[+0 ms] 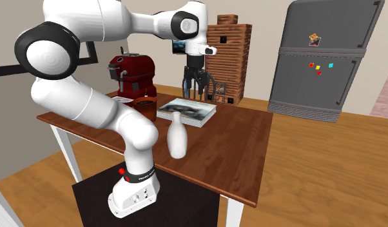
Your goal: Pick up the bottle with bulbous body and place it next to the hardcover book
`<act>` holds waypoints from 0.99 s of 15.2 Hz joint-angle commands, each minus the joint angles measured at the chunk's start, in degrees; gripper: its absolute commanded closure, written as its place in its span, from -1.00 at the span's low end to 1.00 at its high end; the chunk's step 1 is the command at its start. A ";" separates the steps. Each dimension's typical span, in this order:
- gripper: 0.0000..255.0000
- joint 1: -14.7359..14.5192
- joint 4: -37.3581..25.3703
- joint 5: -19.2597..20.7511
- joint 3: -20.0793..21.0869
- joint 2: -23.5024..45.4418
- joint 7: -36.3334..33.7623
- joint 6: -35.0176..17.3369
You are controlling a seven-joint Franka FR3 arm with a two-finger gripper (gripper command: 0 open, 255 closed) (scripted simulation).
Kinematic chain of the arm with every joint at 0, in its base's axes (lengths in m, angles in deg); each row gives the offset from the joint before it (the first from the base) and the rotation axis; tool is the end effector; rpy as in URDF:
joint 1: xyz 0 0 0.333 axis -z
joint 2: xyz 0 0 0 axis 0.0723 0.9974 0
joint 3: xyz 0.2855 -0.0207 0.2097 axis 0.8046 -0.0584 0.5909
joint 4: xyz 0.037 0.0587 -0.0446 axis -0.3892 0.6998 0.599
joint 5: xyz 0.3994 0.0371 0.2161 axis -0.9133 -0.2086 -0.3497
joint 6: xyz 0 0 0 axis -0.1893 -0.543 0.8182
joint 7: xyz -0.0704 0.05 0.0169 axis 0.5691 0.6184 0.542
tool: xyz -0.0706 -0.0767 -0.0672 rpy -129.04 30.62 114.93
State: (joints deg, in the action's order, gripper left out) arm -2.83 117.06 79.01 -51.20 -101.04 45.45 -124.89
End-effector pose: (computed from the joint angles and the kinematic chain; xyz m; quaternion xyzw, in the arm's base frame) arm 0.3332 -0.0301 0.5815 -0.9969 0.0750 -0.0027 0.0244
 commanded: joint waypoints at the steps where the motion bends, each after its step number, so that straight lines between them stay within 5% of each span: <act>1: -1.00 0.00 0.00 0.00 0.00 0.00 0.00 0.00; 11: -1.00 -3.28 18.92 -5.19 8.84 -9.24 -8.75 -6.75; 15: -1.00 -3.69 22.01 -5.79 9.51 -9.67 -9.15 -9.27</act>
State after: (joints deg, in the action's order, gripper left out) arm -6.37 138.26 73.46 -41.96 -110.72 36.49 -133.36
